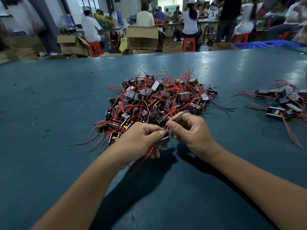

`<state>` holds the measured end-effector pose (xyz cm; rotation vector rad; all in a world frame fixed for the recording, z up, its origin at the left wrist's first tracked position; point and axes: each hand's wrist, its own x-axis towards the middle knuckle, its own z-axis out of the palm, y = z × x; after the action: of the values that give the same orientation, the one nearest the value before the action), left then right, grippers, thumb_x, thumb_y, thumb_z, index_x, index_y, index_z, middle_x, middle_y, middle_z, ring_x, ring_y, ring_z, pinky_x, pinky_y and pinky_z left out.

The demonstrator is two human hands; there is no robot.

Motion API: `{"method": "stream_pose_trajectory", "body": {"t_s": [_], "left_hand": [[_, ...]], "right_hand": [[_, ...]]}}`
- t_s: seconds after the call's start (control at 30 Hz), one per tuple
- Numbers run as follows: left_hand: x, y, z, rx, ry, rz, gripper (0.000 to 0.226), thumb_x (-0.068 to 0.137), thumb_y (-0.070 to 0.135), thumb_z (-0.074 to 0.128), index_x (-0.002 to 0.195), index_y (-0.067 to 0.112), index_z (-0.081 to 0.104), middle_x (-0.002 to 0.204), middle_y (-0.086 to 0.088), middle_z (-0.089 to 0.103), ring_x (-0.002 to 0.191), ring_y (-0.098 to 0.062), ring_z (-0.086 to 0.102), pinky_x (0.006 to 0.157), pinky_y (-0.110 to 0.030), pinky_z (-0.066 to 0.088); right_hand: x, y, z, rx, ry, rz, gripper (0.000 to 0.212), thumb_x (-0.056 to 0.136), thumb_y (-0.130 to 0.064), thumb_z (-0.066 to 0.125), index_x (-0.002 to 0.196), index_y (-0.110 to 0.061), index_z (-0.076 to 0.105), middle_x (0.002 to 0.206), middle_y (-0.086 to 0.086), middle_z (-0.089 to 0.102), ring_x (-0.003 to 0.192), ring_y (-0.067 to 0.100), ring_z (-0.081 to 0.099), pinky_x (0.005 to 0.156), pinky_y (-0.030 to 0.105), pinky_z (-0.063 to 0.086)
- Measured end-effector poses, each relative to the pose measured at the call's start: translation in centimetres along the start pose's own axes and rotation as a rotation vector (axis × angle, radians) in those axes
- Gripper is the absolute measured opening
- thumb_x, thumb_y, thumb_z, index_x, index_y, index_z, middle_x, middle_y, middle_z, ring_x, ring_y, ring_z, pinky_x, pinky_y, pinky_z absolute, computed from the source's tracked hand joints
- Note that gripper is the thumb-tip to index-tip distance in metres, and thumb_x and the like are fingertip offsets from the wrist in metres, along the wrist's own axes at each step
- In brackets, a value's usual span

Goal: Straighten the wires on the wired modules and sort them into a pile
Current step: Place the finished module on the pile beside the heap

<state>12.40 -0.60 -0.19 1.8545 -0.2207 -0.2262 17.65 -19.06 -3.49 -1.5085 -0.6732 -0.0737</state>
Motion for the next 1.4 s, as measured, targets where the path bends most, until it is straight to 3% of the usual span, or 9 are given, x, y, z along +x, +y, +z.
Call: {"method": "stream_pose_trajectory", "body": {"t_s": [0.3, 0.43, 0.57, 0.73, 0.87, 0.97, 1.03, 1.13, 1.4], "left_hand": [[0.1, -0.2, -0.2, -0.100, -0.006, -0.048, 0.023, 0.095, 0.035, 0.062, 0.096, 0.016, 0.076, 0.090, -0.012, 0.074, 0.055, -0.018, 0.066, 0.047, -0.022, 0.049], [0.2, -0.2, -0.1, -0.199, 0.010, -0.090, 0.036, 0.084, 0.042, 0.068, 0.100, 0.011, 0.075, 0.087, -0.011, 0.073, 0.055, -0.016, 0.064, 0.047, -0.022, 0.049], [0.3, -0.2, -0.2, -0.228, 0.053, -0.088, 0.039, 0.086, 0.041, 0.065, 0.101, 0.007, 0.074, 0.082, -0.010, 0.072, 0.052, -0.013, 0.057, 0.046, -0.019, 0.045], [0.2, 0.0, -0.4, -0.270, 0.026, -0.094, 0.030, 0.084, 0.036, 0.071, 0.095, 0.009, 0.074, 0.080, -0.008, 0.070, 0.051, -0.014, 0.055, 0.048, -0.020, 0.044], [0.1, 0.0, -0.3, -0.175, -0.005, -0.091, 0.033, 0.082, 0.038, 0.072, 0.093, 0.007, 0.074, 0.081, -0.007, 0.070, 0.057, -0.013, 0.059, 0.050, -0.020, 0.046], [-0.2, -0.1, 0.1, -0.032, -0.077, -0.070, 0.030, 0.081, 0.038, 0.074, 0.092, 0.010, 0.076, 0.082, -0.001, 0.074, 0.071, -0.008, 0.064, 0.065, -0.019, 0.050], [-0.2, -0.2, 0.4, 0.138, -0.132, -0.050, 0.021, 0.087, 0.033, 0.074, 0.097, 0.015, 0.076, 0.087, -0.006, 0.075, 0.076, -0.007, 0.063, 0.072, -0.021, 0.049], [-0.3, -0.4, 0.7, 0.262, -0.218, -0.063, 0.014, 0.094, 0.025, 0.070, 0.104, 0.016, 0.073, 0.089, -0.006, 0.074, 0.074, -0.006, 0.061, 0.068, -0.019, 0.048], [-0.1, -0.4, 1.2, 0.303, -0.200, -0.012, 0.015, 0.096, 0.014, 0.066, 0.109, 0.015, 0.075, 0.086, 0.008, 0.073, 0.075, -0.001, 0.062, 0.069, -0.013, 0.047]], "right_hand": [[-0.2, 0.0, -0.7, 0.093, -0.021, 0.044, 0.009, 0.083, -0.017, 0.071, 0.076, -0.013, 0.067, 0.061, 0.006, 0.062, 0.055, 0.015, 0.056, 0.054, 0.029, 0.045], [0.2, -0.2, -2.0, 0.256, -0.022, 0.108, 0.016, 0.082, -0.016, 0.067, 0.067, -0.015, 0.066, 0.056, 0.006, 0.056, 0.054, 0.019, 0.053, 0.052, 0.026, 0.044], [1.1, 0.3, -3.4, 0.398, 0.152, 0.196, 0.025, 0.087, -0.012, 0.059, 0.063, -0.013, 0.064, 0.051, 0.002, 0.052, 0.051, 0.018, 0.051, 0.047, 0.025, 0.040], [1.8, 1.7, -4.5, -0.145, 0.517, 0.094, 0.027, 0.096, -0.018, 0.058, 0.070, -0.013, 0.063, 0.054, -0.006, 0.058, 0.051, 0.012, 0.047, 0.051, 0.026, 0.039], [1.9, 2.2, -4.4, -0.534, 0.445, 0.028, 0.011, 0.092, -0.015, 0.061, 0.085, -0.023, 0.065, 0.074, -0.011, 0.064, 0.066, -0.001, 0.055, 0.062, 0.008, 0.040], [1.9, 2.6, -4.0, -0.712, 0.323, 0.051, 0.016, 0.090, -0.009, 0.060, 0.103, -0.017, 0.066, 0.093, -0.004, 0.065, 0.091, 0.009, 0.058, 0.081, 0.017, 0.041], [2.0, 2.6, -4.0, -0.783, 0.306, 0.061, 0.022, 0.090, -0.007, 0.060, 0.110, -0.015, 0.065, 0.096, -0.008, 0.060, 0.100, 0.014, 0.055, 0.084, 0.018, 0.037], [2.0, 2.5, -3.9, -0.786, 0.320, 0.081, 0.020, 0.090, -0.009, 0.060, 0.108, -0.015, 0.064, 0.096, -0.006, 0.059, 0.100, 0.015, 0.055, 0.079, 0.012, 0.035], [2.2, 2.2, -3.9, -0.788, 0.328, 0.114, 0.017, 0.089, -0.011, 0.061, 0.106, -0.013, 0.064, 0.095, -0.002, 0.063, 0.102, 0.020, 0.055, 0.083, 0.021, 0.038]]}}
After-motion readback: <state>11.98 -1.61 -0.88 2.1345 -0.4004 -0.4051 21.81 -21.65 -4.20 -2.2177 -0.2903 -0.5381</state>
